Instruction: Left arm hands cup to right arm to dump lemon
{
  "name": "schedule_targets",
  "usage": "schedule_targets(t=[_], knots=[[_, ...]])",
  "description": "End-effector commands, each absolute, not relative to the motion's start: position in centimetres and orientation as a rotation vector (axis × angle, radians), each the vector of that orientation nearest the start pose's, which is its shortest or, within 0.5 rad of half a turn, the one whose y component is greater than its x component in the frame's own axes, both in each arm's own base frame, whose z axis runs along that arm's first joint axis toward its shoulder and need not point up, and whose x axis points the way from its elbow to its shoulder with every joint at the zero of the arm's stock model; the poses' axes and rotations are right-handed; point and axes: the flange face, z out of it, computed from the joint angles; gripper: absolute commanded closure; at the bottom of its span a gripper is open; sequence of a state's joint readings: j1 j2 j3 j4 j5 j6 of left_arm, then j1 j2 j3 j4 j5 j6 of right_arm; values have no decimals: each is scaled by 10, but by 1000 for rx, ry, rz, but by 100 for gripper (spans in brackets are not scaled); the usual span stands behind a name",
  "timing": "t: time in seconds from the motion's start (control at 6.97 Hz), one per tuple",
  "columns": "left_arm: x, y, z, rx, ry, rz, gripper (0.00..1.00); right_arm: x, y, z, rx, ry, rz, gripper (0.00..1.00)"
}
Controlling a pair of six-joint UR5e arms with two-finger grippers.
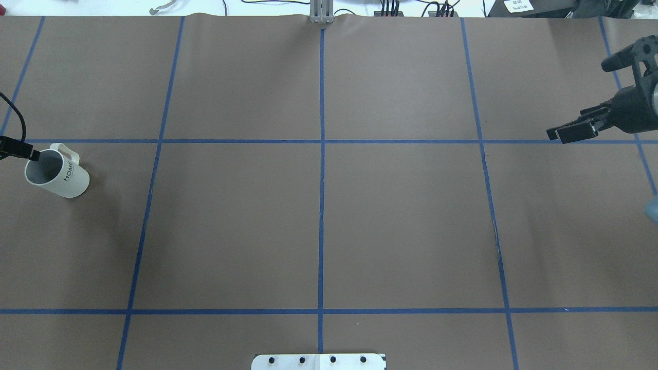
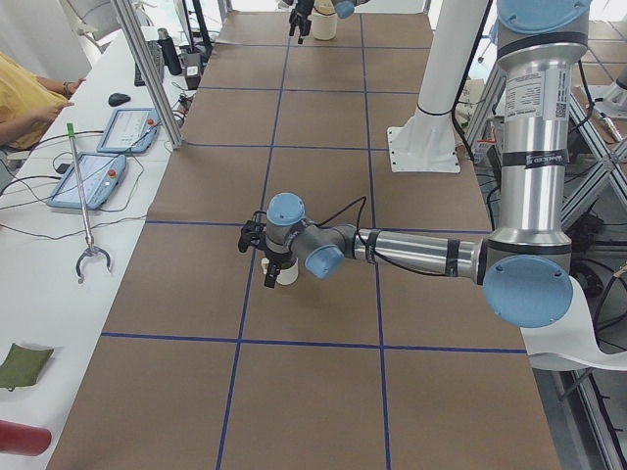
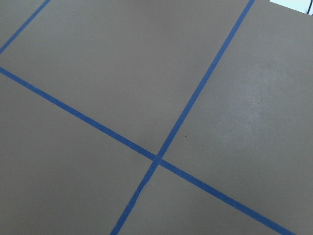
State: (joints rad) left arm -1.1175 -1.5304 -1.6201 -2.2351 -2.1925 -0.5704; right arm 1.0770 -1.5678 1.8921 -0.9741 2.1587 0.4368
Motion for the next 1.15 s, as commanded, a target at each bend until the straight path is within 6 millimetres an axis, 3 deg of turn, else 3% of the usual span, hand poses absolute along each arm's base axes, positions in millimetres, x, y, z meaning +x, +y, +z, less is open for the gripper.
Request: schedule_targets(t=[0.0,0.43,0.57,0.72,1.0], knots=[[160,-484,587,288,850,119,62,-169,-477,434,555,-887,-324,0],[167,-481,582,294,859,134,72,-173,-477,434,566,-867,-319,0],[167,-481,582,299,861,137,92,-173,-477,434,567,-867,-321,0],[166,-481,581,304,860,141,100,-174,-478,432,568,-870,-322,0],[166,-480,564,356,902,159,100,-178,-484,422,588,-878,-332,0]])
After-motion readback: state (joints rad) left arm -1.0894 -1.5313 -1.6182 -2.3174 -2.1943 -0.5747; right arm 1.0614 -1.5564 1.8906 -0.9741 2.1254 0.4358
